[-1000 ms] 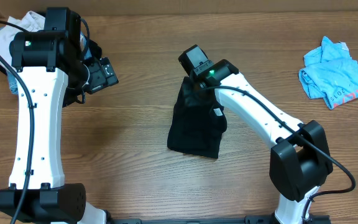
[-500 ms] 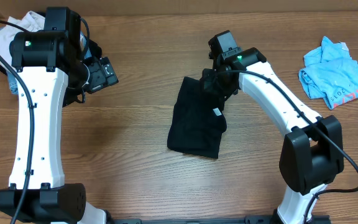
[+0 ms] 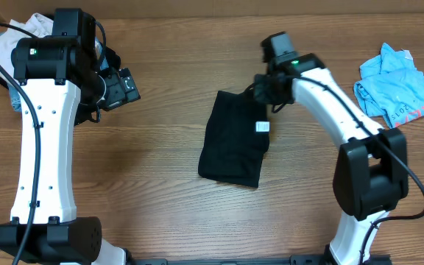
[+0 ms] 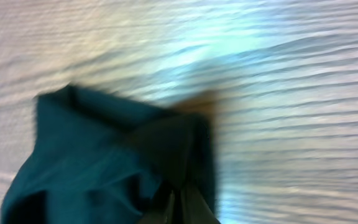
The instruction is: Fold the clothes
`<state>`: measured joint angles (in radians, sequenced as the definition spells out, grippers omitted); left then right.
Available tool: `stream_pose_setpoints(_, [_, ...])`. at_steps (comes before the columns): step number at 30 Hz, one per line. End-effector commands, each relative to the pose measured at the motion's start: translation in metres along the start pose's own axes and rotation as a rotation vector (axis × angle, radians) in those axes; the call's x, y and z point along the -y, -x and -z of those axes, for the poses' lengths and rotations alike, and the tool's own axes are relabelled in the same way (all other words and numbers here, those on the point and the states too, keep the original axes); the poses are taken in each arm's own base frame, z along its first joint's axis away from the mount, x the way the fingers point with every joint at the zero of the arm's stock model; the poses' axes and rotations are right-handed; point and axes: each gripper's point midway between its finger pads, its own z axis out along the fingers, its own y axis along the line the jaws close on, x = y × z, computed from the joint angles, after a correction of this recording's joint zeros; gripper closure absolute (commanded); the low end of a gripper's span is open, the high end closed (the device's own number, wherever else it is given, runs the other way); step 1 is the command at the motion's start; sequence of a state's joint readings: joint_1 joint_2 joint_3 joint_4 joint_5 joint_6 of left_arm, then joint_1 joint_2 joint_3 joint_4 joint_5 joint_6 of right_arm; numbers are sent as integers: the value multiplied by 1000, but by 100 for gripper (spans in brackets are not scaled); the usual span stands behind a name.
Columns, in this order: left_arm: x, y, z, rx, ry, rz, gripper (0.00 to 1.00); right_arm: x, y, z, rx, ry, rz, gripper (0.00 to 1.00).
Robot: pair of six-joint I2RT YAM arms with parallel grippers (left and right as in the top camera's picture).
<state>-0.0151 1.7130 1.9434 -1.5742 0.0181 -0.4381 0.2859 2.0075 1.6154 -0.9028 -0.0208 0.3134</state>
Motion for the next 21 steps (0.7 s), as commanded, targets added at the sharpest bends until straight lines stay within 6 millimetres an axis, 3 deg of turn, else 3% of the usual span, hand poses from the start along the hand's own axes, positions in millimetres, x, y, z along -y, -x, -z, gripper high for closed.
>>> stream_pose_setpoints(1, [1,2,1,8,-4,-15,0,40,29,6,80,-81,-53,96])
stream_pose_setpoints(4, [1,2,1,8,-3,-19,0,64,31,7,83,-140,-87,95])
stream_pose_setpoints(5, [1,2,1,8,-3,-19,0,65,29,7,76,-143,-88,82])
stream_pose_setpoints(7, [1,2,1,8,-4,-19,0,69,27,8,68,-168,-89,65])
stream_pose_setpoints(8, [1,2,1,8,-4,-19,0,92,23,13,76,-295,-145,58])
stream_pose_setpoints(9, [1,2,1,8,-4,-19,0,106,18,19,74,-373,-177,57])
stream_pose_setpoints(11, [1,2,1,9,-4,-19,0,113,3,30,17,-421,-218,59])
stream_pose_setpoints(13, [1,4,1,14,-7,-18,0,100,-6,40,-41,-353,-224,63])
stream_pose_setpoints(15, [1,4,1,15,-7,-19,0,73,-11,59,-64,-221,-220,67])
stream_pose_setpoints(16, [1,4,1,15,-7,-19,0,57,-12,71,-58,-146,-211,67])
stream_pose_setpoints(18, [1,4,1,14,-7,-19,0,7,-26,94,-105,102,-49,69])
stream_pose_setpoints(19, [1,4,1,15,-7,-19,0,-22,-43,99,-165,230,67,62])
stream_pose_setpoints(21, [1,4,1,15,-7,-19,0,-37,-69,83,-223,232,210,50])
